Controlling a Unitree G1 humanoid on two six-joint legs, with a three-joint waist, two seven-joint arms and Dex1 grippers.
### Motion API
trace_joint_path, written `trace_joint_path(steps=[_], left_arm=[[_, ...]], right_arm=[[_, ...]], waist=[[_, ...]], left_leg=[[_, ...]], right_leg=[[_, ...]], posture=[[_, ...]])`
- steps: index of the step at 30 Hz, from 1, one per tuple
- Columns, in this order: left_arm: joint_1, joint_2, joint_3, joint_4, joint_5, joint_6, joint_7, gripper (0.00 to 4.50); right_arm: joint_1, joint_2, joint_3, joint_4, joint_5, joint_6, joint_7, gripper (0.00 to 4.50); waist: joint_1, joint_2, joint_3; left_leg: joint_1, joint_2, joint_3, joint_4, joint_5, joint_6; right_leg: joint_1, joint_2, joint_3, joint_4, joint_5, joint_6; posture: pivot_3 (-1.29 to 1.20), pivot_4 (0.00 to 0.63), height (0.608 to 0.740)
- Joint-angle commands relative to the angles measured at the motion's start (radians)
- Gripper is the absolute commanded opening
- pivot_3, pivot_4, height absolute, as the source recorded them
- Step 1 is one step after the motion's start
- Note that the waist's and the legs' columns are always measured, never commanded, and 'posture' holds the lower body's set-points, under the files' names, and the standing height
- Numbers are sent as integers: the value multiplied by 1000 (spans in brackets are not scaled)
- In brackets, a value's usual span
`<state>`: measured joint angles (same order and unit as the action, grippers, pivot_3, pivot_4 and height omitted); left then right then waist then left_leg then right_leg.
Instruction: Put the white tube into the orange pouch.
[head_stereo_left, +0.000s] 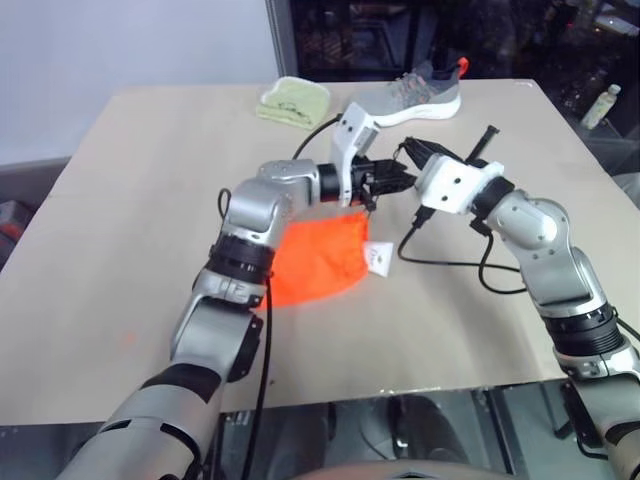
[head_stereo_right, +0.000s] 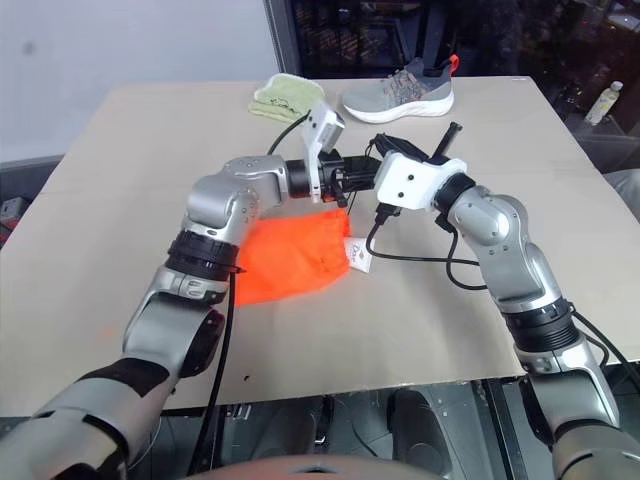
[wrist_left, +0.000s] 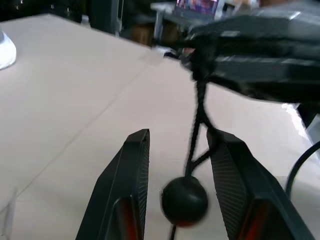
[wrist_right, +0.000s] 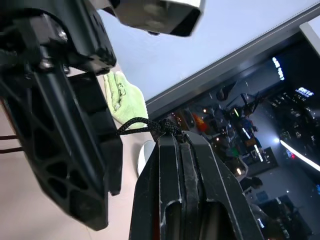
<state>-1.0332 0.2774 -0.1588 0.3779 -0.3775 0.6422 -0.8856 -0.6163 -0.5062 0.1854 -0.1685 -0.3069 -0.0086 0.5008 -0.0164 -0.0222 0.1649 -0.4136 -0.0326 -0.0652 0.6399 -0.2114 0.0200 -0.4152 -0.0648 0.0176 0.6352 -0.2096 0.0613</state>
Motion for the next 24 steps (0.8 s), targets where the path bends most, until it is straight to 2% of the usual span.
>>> trace_joint_path(steps=[1,3,5,16,17,19,20,24], left_arm=[[-47,-17,26,11,3,-19,-2,1605],[-51,-17,29,6,2,-12,-6,1119],[-54,-13,28,-3,2,-5,-12,260],[-84,13,30,-34,-14,46,-40,260],[-83,16,29,-37,-14,51,-45,1293],[-66,21,6,-48,14,28,-43,2001],[-51,24,-9,-58,28,15,-46,2492],[-17,24,-13,-79,42,9,-40,2492]], right_arm=[[-11,-2,-21,-58,-5,9,-3,0],[-5,-2,-20,-64,-9,14,-5,0],[1,-4,-21,-65,-11,16,-5,0],[0,-5,-16,-47,-21,8,-5,0],[-1,-4,-16,-45,-21,7,-6,0],[-7,2,-20,-42,-18,10,-11,0],[-9,5,-23,-41,-16,13,-13,0],[-11,7,-28,-40,-13,17,-16,0]], waist=[[1,0,0],[1,0,0],[1,0,0],[1,0,0],[1,0,0],[1,0,0],[1,0,0],[1,0,0]], left_leg=[[0,0,0,0,0,0],[0,0,0,0,0,0],[0,0,0,0,0,0],[0,0,0,0,0,0],[0,0,0,0,0,0],[0,0,0,0,0,0],[0,0,0,1,0,0],[0,0,0,0,0,0]], right_leg=[[0,0,0,0,0,0],[0,0,0,0,0,0],[0,0,0,0,0,0],[0,0,0,0,0,0],[0,0,0,0,0,0],[0,0,0,0,0,0],[0,0,0,0,0,0],[0,0,0,0,0,0]], posture=[[0,150,740],[0,150,740],[0,150,740],[0,150,740],[0,150,740],[0,150,740],[0,150,740],[0,150,740]])
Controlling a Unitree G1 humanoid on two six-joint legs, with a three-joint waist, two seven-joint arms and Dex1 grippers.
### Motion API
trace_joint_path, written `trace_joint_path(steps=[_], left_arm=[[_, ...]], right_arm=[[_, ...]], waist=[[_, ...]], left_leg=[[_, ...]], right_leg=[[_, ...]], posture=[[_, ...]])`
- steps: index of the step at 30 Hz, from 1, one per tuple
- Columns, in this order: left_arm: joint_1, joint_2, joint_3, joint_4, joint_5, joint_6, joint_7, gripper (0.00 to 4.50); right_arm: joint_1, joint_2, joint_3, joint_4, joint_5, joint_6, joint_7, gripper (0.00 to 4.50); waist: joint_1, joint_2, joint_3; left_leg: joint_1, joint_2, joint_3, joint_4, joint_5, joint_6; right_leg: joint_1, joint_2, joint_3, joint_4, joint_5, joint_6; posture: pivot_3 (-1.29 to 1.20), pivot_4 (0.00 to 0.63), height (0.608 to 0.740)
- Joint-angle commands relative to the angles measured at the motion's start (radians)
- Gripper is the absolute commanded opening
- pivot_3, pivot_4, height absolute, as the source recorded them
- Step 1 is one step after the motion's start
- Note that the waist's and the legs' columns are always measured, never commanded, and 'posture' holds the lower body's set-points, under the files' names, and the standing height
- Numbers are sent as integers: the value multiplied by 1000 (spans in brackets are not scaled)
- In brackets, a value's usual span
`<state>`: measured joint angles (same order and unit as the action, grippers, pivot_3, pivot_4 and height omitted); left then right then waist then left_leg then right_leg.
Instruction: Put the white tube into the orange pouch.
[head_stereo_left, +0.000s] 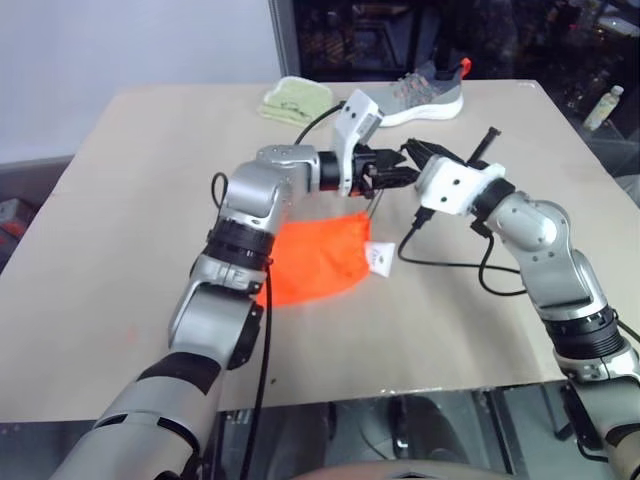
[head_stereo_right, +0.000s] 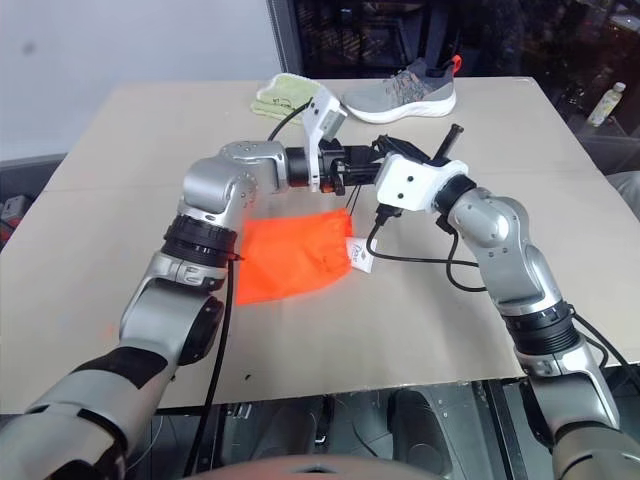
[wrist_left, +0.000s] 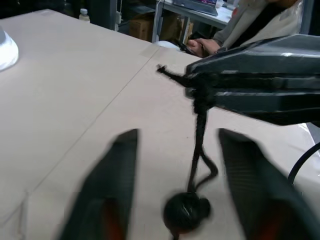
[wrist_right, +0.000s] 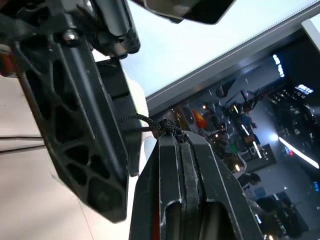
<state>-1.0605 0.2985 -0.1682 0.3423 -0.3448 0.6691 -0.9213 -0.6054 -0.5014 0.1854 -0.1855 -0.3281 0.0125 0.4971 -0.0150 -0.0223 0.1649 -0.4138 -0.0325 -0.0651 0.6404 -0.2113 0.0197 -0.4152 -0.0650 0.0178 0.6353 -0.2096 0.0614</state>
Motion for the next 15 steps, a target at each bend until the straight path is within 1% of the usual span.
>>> trace_joint_path(steps=[1,4,7,8,15], left_arm=[[14,3,-3,-45,14,-20,-4,2492],[22,2,0,-45,20,-17,-3,1675],[27,3,4,-50,23,-17,-2,318],[27,1,6,-50,24,-18,2,240],[37,3,15,-75,14,-7,3,240]], right_arm=[[-21,1,-28,-22,9,-5,-12,0],[-21,1,-30,-21,12,-2,-12,0],[-21,2,-32,-21,13,0,-14,0],[-21,1,-33,-20,14,0,-14,0],[-22,0,-40,-3,13,9,-27,0]], waist=[[0,0,0],[0,0,0],[0,0,0],[0,0,0],[0,0,0]], left_leg=[[0,0,0,0,0,0],[0,0,0,0,0,0],[0,0,0,1,0,0],[0,0,0,1,0,0],[0,0,0,1,0,0]], right_leg=[[0,0,0,0,0,0],[0,0,0,1,0,0],[0,0,0,1,0,0],[0,0,0,1,0,0],[0,0,0,1,0,0]], posture=[[0,150,740],[0,150,740],[0,150,740],[0,150,740],[0,150,740]])
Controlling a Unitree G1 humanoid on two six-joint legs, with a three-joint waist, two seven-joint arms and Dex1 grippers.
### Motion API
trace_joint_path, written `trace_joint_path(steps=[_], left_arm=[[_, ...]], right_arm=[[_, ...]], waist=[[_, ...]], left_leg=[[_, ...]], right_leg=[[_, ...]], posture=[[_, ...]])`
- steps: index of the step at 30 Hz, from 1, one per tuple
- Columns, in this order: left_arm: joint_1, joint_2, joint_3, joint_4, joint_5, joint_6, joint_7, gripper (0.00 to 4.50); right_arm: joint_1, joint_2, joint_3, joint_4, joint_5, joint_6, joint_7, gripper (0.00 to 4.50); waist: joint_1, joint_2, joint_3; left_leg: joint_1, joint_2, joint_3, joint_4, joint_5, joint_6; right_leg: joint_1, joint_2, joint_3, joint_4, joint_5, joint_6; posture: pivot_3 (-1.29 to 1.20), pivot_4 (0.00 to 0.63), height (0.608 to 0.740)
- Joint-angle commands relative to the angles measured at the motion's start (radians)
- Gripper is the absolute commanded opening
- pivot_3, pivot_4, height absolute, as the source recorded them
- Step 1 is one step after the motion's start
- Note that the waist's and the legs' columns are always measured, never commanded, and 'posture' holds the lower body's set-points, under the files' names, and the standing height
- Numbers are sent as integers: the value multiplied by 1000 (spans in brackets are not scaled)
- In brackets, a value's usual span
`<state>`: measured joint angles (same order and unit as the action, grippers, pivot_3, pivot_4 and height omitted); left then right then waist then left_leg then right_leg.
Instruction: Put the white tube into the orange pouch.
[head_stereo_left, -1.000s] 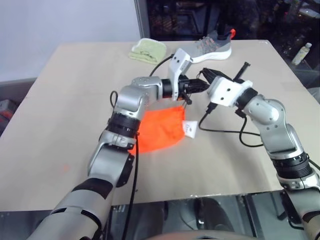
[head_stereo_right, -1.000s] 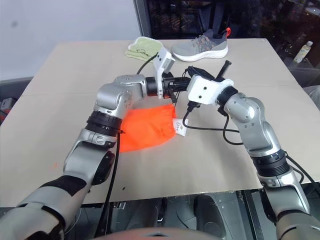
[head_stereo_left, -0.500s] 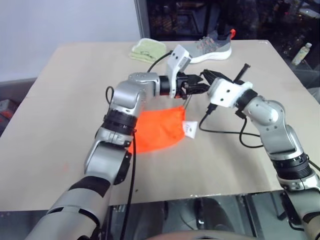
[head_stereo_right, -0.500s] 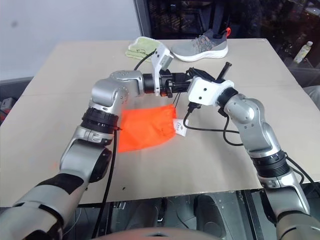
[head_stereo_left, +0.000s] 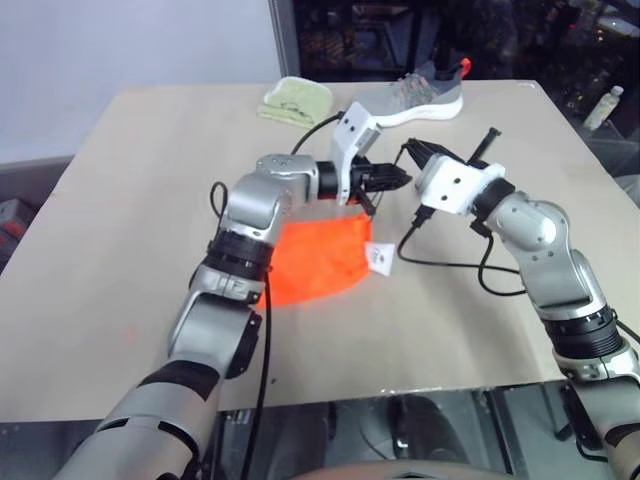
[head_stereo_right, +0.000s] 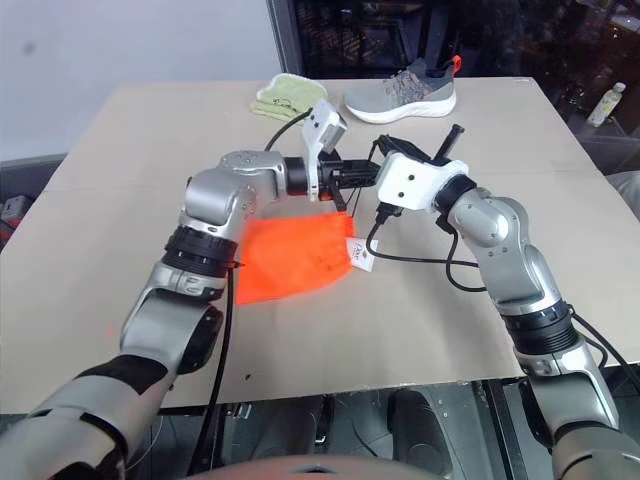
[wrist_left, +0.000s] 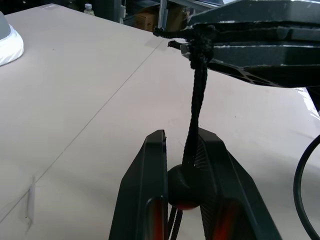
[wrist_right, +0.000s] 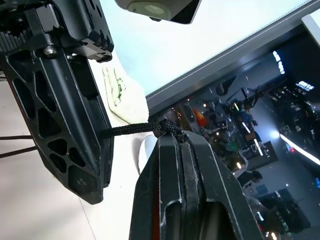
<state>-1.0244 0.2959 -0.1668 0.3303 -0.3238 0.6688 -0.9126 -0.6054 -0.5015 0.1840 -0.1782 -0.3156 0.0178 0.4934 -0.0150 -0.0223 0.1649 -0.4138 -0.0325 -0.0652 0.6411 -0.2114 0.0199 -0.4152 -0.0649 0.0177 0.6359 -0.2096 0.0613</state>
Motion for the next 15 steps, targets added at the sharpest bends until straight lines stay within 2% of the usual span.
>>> trace_joint_path(steps=[1,15], left_arm=[[13,11,10,-77,-8,-1,-10,240],[335,112,-24,-294,26,83,49,240]], right_arm=[[-24,1,-43,-1,-3,10,-33,0],[-71,-12,-110,122,-34,57,-167,0]], waist=[[0,0,0],[2,0,0]], left_leg=[[0,0,0,0,0,0],[0,1,0,0,0,0]], right_leg=[[0,0,0,0,0,0],[0,-1,1,1,0,0]], posture=[[0,150,740],[0,150,740]])
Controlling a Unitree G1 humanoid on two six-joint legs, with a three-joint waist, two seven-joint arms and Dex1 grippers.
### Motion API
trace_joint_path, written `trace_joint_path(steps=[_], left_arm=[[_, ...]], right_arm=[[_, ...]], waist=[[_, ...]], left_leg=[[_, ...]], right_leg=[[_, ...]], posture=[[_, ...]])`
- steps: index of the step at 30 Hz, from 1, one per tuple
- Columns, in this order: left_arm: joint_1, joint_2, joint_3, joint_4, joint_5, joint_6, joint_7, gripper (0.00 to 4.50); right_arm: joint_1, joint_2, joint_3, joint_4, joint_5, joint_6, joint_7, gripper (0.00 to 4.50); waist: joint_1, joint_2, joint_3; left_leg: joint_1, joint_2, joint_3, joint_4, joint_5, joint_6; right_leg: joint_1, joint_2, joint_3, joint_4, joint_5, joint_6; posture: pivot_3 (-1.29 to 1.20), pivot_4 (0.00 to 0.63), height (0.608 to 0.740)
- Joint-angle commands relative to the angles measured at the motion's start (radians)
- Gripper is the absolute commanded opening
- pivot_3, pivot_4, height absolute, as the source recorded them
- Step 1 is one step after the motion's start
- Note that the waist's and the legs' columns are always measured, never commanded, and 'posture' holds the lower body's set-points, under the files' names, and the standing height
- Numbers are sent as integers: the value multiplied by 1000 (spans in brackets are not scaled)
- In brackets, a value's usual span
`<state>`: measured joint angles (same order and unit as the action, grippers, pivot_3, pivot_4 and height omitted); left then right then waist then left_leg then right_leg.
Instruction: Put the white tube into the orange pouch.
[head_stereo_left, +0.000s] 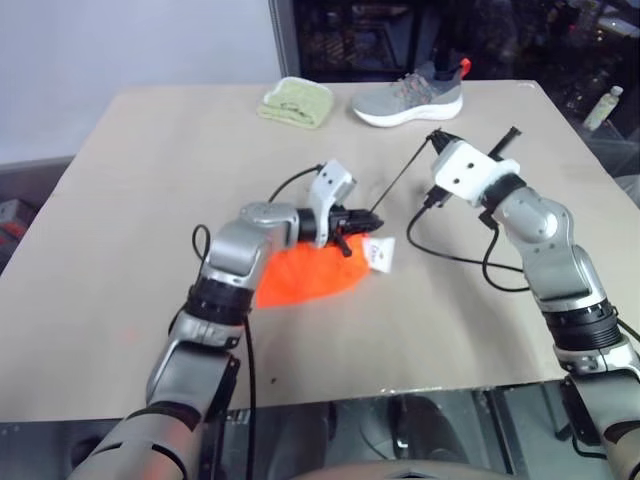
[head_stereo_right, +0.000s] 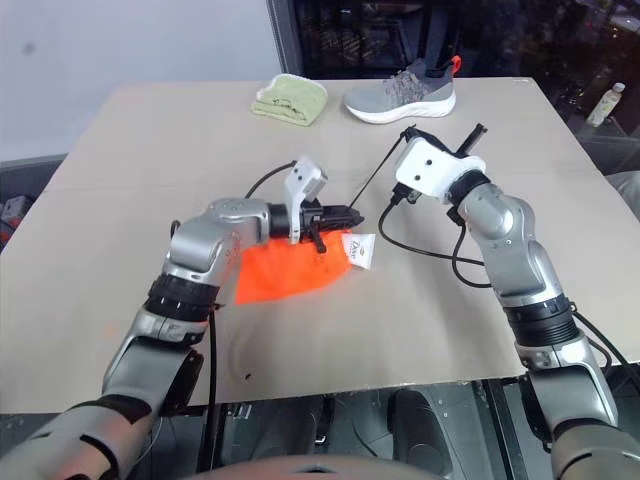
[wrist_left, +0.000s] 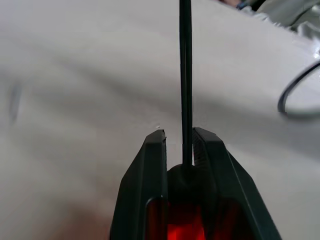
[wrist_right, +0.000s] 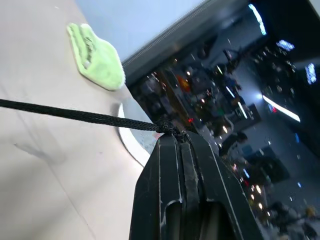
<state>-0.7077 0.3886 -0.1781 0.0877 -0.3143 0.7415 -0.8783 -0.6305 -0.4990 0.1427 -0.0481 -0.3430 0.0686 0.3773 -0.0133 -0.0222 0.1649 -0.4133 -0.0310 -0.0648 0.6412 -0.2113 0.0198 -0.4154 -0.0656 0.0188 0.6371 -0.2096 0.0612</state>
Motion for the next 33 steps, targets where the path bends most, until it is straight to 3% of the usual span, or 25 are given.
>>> trace_joint_path(steps=[1,11,13,17,22,27,33], left_arm=[[27,26,-15,-55,20,11,18,240],[43,74,-5,-67,2,-9,-12,240],[31,58,28,-64,-29,-19,-15,240],[15,23,70,-53,-75,-15,-13,240],[-4,-15,56,-17,-67,-33,-6,240],[-28,-28,90,10,-87,-24,-1,240],[-53,-28,109,41,-97,-22,4,240]], right_arm=[[-50,-18,-73,-1,-8,8,-57,0],[-92,-63,-119,80,-27,27,-121,0],[-84,-53,-123,68,6,35,-96,0],[24,9,-106,-70,202,232,100,0],[199,9,-17,-266,350,439,277,1498],[249,6,56,-339,399,532,335,1498],[168,91,164,-181,357,466,303,1498]], waist=[[0,0,0],[0,0,0],[-1,0,0],[-1,0,0],[0,0,0],[-4,0,0],[-5,0,0]], left_leg=[[0,0,0,0,0,0],[0,0,0,0,0,0],[0,0,0,0,0,0],[0,1,0,0,0,0],[0,0,1,1,-1,1],[0,0,0,2,-1,2],[2,0,0,2,-1,1]], right_leg=[[0,0,0,0,0,0],[0,0,0,0,0,0],[0,0,0,0,0,0],[0,0,0,0,0,0],[0,-1,0,0,0,0],[1,0,-1,1,0,0],[1,2,0,1,0,0]], posture=[[0,150,740],[0,150,740],[0,150,740],[0,150,740],[0,150,740],[0,150,740],[0,150,740]])
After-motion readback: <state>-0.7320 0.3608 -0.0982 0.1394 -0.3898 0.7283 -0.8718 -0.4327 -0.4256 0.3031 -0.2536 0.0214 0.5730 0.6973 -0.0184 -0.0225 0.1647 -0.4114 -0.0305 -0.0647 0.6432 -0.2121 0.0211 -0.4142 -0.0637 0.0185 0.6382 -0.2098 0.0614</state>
